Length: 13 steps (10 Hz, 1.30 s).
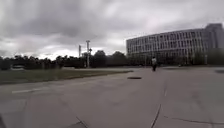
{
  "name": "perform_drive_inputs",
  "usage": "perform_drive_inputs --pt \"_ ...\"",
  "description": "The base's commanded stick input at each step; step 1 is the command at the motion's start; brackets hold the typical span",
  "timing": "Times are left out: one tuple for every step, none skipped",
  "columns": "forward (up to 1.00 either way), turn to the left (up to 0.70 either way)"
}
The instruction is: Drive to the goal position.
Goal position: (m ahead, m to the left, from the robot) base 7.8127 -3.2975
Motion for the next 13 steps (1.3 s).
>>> perform_drive_inputs --pt "0.39 -0.14" --pt "0.70 0.00" --pt "0.70 0.00" --pt "0.70 0.00" --pt "0.70 0.00" --pt "0.70 0.00" --pt "0.70 0.00" --pt "0.70 0.00" --pt "0.70 0.00" --pt "0.70 0.00" --pt "0.70 0.00" --pt "0.70 0.00" --pt "0.70 0.00"
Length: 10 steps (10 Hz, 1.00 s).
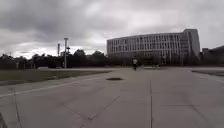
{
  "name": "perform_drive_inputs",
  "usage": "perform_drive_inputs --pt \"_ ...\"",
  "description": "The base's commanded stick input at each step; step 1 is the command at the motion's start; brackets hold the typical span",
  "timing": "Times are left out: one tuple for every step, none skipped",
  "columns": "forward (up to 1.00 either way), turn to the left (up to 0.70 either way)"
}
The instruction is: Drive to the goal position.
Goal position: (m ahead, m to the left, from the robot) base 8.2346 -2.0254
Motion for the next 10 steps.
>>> perform_drive_inputs --pt "0.70 0.00" --pt "0.70 -0.03" --pt "0.70 -0.15" --pt "0.70 -0.35" --pt "0.70 -0.35" --pt "0.70 -0.25" --pt "0.70 -0.11" --pt "0.70 0.00" --pt "0.70 0.00" --pt "0.70 0.00"
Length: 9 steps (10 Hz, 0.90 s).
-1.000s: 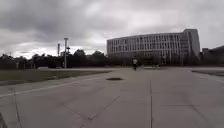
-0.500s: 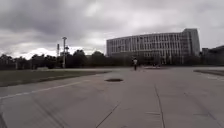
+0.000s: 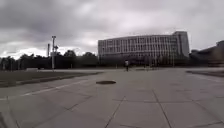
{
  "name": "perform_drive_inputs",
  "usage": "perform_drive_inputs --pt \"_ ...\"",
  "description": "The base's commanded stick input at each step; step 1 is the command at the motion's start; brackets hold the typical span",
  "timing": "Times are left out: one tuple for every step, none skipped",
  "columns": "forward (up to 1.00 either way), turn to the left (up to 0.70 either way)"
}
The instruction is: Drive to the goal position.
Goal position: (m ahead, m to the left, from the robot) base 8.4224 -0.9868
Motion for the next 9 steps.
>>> perform_drive_inputs --pt "0.70 0.00" --pt "0.70 0.00" --pt "0.70 0.00" --pt "0.70 0.00" --pt "0.70 0.00" --pt "0.70 0.00" --pt "0.70 0.00" --pt "0.70 0.00" --pt "0.70 0.00"
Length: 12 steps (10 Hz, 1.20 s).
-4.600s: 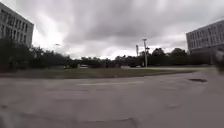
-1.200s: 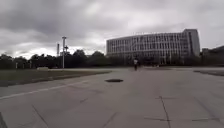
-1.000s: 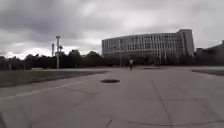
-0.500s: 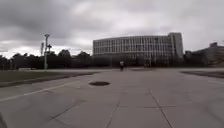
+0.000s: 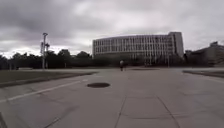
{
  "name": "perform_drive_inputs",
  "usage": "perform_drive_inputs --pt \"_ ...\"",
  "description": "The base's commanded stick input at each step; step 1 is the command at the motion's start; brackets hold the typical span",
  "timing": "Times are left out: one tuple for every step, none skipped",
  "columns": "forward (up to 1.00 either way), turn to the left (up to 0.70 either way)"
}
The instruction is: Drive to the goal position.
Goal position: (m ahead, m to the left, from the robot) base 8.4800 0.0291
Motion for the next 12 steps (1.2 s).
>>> perform_drive_inputs --pt "0.70 -0.25" --pt "0.70 -0.35" --pt "0.70 -0.35" --pt "0.70 -0.32" --pt "0.70 0.00" --pt "0.70 0.00" --pt "0.70 0.00" --pt "0.70 0.00" --pt "0.70 -0.07" --pt "0.70 -0.20" --pt "0.70 0.00" --pt "0.70 0.00"
